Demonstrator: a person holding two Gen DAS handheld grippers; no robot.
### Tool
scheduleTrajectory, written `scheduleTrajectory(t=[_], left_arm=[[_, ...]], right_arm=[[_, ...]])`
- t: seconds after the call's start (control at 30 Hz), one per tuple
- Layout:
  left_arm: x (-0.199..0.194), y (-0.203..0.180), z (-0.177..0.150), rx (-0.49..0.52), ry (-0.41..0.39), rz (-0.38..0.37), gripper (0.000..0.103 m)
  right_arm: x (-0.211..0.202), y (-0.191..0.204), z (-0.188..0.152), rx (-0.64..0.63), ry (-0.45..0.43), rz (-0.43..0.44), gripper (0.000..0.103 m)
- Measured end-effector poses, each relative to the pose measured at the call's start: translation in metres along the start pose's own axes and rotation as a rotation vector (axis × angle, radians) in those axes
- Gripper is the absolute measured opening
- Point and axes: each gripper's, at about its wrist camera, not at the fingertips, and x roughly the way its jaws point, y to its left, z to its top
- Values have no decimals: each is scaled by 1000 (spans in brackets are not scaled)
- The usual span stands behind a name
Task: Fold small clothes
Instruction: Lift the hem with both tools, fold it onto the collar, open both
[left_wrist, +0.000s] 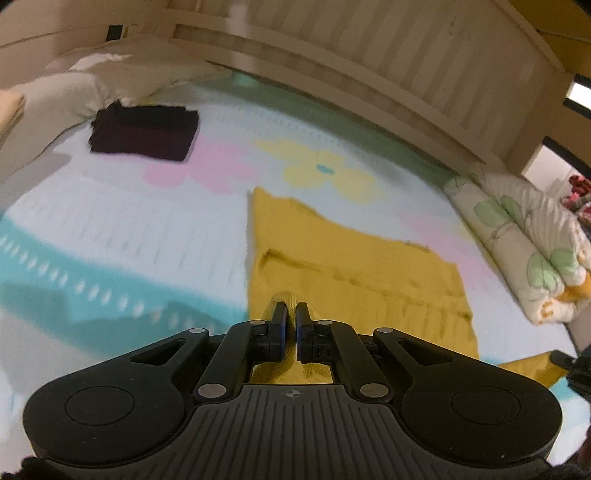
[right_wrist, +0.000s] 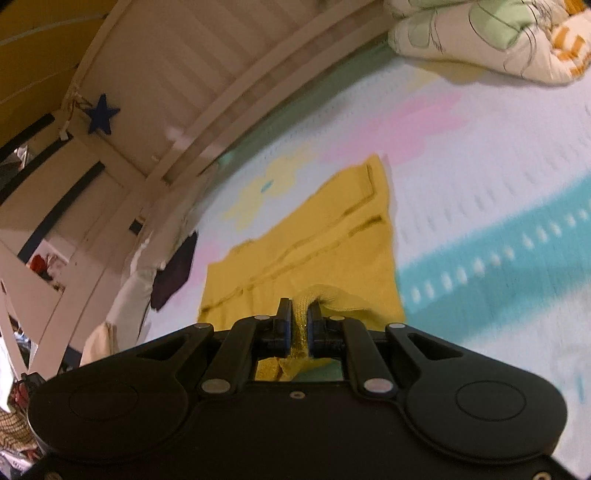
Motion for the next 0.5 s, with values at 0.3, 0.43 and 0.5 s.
scheduleTrajectory(t=[0.3, 0.43, 0.5], left_arm=[[48, -5, 59, 0, -19, 3, 5], [79, -3, 72, -9, -9, 20, 5], [95, -1, 78, -20, -3, 27, 5]], right_arm=[[53, 4, 61, 22, -30, -30, 15], [82, 2, 80, 27, -32, -49, 15], [99, -1, 88, 32, -30, -59, 15]])
